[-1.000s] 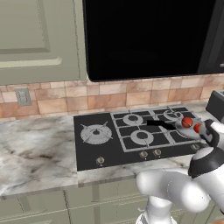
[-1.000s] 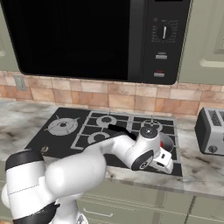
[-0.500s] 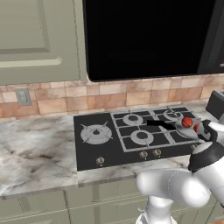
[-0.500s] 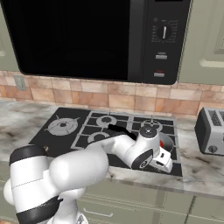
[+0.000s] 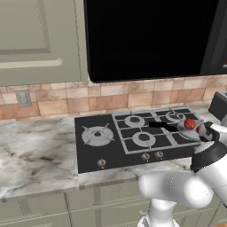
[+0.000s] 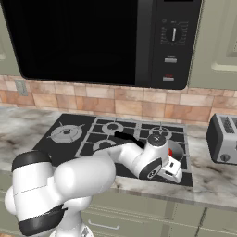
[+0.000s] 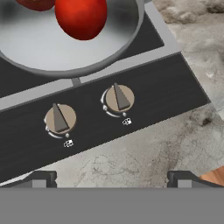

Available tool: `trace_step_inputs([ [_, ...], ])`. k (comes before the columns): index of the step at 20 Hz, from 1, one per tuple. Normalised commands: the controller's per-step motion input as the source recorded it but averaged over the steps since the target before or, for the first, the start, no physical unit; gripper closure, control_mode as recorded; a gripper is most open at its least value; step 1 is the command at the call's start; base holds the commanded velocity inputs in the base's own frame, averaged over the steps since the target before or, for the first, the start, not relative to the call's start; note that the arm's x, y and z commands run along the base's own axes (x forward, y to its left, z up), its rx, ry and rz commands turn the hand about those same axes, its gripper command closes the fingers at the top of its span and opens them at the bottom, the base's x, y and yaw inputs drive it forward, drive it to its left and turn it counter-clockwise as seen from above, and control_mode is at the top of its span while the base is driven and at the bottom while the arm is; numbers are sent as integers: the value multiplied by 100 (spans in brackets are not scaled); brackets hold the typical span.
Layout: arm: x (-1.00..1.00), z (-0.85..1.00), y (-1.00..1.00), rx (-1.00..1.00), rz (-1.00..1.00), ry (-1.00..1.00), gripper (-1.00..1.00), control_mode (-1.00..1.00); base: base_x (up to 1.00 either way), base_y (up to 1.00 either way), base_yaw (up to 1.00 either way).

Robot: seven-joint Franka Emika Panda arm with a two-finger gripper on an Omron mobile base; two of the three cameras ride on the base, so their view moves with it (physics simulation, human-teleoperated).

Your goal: Place the pan on the front right burner on the stove. Then place the tomato and the onion in the pan and turn on the front right burner.

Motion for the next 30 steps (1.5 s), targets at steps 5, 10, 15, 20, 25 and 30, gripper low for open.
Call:
trace_step_inputs([
  [5,5,-5,0,0,0,0,-100,-100,0,0,0],
  [10,5,-5,0,0,0,0,-100,-100,0,0,0],
  [15,0,-4,-8,0,0,0,-100,-100,0,0,0],
  [20,0,-1,-17,2,0,0,-100,-100,0,0,0],
  [25,15,-3,-3,0,0,0,-100,-100,0,0,0],
  [30,27,-7,0,0,0,0,-100,-100,0,0,0],
])
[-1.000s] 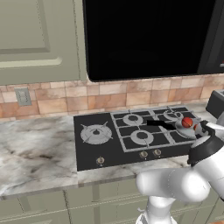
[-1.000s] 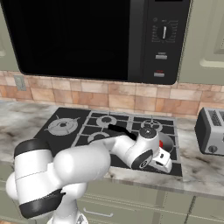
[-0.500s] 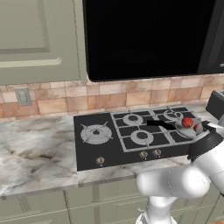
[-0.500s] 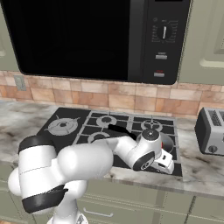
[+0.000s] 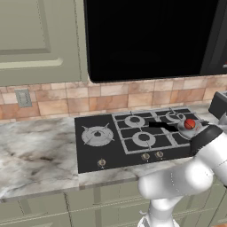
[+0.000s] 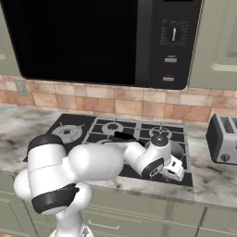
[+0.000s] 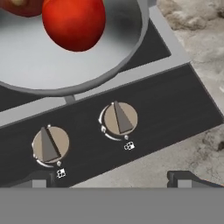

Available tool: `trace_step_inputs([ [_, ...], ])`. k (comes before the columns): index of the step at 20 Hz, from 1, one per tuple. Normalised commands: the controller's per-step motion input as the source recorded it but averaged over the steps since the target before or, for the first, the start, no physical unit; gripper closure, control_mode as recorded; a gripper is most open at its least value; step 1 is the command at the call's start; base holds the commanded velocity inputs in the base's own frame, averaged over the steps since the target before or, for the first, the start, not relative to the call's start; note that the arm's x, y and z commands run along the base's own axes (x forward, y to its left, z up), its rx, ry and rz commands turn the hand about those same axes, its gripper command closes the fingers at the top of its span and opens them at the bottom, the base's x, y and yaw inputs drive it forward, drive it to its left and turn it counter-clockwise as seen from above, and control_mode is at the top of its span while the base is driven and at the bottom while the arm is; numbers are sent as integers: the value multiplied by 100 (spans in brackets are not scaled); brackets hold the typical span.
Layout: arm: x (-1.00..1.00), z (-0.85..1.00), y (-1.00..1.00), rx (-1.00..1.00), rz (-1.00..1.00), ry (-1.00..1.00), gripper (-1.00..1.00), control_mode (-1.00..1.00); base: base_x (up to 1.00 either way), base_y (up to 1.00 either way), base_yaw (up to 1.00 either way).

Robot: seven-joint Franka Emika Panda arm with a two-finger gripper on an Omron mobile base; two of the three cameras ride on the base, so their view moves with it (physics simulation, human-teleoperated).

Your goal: Place the pan on the front right burner on the stove. Then place the tomato and the onion in the pan and turn on the front right burner.

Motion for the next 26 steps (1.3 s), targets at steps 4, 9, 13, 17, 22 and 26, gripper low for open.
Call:
trace_step_inputs([
  [4,11,-9,-2,0,0,0,-100,-100,0,0,0],
  [9,5,-8,-4,0,0,0,-100,-100,0,0,0],
  [13,5,-7,-3,0,0,0,-100,-100,0,0,0],
  [17,10,-7,-1,0,0,0,-100,-100,0,0,0],
  [22,7,-7,-4,0,0,0,-100,-100,0,0,0],
  [26,0,-9,-16,0,0,-1,-100,-100,0,0,0],
])
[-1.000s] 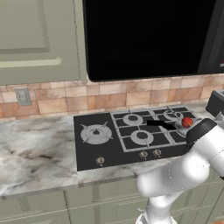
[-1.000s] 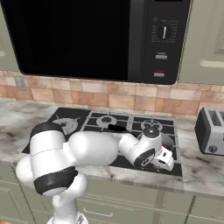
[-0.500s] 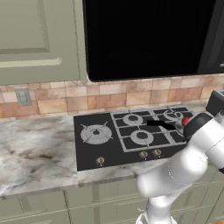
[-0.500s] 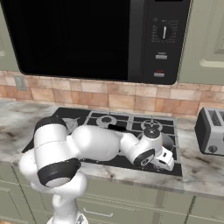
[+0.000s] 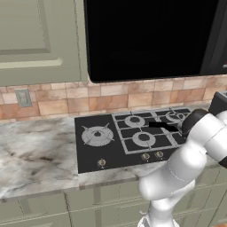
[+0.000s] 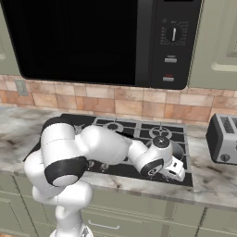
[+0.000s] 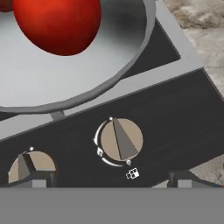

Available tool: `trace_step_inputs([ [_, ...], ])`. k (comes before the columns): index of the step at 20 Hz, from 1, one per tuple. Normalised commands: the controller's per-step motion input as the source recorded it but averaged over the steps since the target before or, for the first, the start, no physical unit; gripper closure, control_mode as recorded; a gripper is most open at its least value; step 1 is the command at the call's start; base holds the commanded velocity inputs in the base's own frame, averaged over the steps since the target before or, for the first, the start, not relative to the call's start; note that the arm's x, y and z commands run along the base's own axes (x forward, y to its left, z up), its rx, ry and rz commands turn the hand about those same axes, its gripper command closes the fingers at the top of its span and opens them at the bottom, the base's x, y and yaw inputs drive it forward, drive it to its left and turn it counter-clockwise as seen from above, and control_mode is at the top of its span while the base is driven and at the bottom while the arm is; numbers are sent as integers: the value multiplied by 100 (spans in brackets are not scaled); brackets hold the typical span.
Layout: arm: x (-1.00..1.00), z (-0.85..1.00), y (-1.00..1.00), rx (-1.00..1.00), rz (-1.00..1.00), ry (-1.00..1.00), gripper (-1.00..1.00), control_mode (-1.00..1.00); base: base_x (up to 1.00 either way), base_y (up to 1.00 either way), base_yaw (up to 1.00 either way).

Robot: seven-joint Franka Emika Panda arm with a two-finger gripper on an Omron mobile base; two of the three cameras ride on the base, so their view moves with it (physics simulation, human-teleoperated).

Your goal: Place the pan on the front right burner on the stove. Then place the tomato and the onion in the pan and turn on the front right burner.

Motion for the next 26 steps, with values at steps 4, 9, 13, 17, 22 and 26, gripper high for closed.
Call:
trace_step_inputs([
  [4,1,-7,-13,0,0,-1,-100,-100,0,0,0],
  [9,8,-4,-9,0,0,-2,-100,-100,0,0,0],
  [13,11,-4,-6,0,0,-2,-100,-100,0,0,0],
  [17,13,-8,-5,0,0,0,-100,-100,0,0,0],
  [22,10,-12,-7,0,0,0,-100,-100,0,0,0],
  [26,6,-12,-11,0,0,0,-100,-100,0,0,0],
])
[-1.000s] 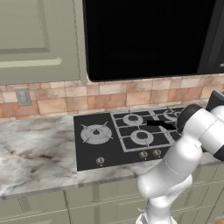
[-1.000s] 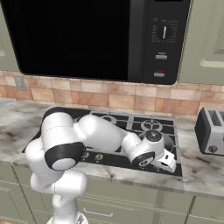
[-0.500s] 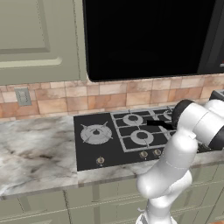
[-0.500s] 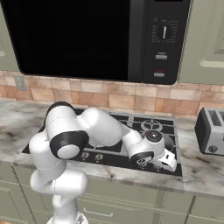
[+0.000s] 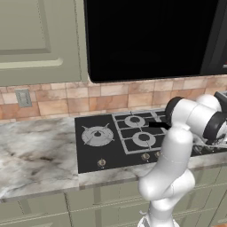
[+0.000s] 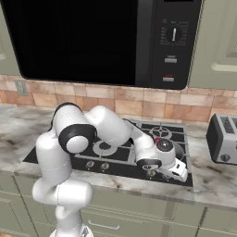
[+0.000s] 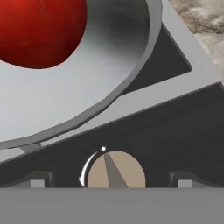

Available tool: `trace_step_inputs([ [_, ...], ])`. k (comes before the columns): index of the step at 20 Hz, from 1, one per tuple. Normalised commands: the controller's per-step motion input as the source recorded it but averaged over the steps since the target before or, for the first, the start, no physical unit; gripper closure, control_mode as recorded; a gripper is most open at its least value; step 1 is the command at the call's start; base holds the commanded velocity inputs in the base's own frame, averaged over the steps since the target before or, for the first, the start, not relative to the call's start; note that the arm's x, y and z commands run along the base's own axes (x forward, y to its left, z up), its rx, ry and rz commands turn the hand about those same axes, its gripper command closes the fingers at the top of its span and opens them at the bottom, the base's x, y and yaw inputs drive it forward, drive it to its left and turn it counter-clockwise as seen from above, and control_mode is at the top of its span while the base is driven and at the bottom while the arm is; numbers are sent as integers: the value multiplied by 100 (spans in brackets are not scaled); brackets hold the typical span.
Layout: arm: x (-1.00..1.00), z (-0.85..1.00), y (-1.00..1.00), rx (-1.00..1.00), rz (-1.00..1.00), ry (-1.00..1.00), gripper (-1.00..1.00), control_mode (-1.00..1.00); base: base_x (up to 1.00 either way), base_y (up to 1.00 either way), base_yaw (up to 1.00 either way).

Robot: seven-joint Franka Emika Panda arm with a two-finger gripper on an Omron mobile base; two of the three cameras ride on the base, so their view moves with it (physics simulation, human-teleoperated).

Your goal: Place the pan on the front right burner on the stove. Then place the tomato and the onion in the pan and turn on the front right burner.

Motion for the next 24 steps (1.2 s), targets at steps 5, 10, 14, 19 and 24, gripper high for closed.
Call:
trace_step_inputs([
  [5,3,-12,-13,0,0,0,-100,-100,0,0,0],
  [10,3,-10,-1,0,0,0,100,-100,0,0,0],
  [14,3,-14,0,0,0,0,100,-100,0,0,0],
  [19,0,-16,0,0,0,-1,100,-100,0,0,0],
  [24,0,-7,7,0,-1,-5,100,-100,0,0,0],
])
